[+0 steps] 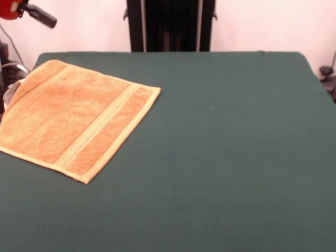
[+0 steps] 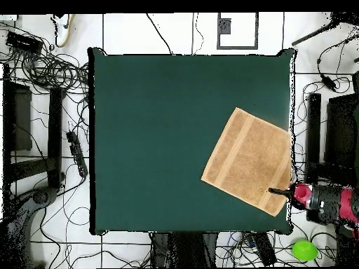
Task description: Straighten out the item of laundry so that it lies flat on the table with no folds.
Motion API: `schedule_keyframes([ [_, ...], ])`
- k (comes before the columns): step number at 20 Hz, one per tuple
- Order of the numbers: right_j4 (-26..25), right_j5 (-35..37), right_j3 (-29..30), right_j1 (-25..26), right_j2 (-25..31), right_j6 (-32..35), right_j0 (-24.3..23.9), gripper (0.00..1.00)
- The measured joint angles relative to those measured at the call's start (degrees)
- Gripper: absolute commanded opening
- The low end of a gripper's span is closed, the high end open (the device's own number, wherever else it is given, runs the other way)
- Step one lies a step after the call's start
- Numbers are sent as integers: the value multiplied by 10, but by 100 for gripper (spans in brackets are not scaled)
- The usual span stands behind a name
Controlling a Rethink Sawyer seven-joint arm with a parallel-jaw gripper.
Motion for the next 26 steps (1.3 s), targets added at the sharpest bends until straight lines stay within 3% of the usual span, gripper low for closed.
schedule_keyframes([
  [8,-7,3,1,44,63,-2,0,0],
  [20,-186,-15,-40,100,69,-31,7,0],
  [26,-251,-47,-65,114,69,-41,11,0],
])
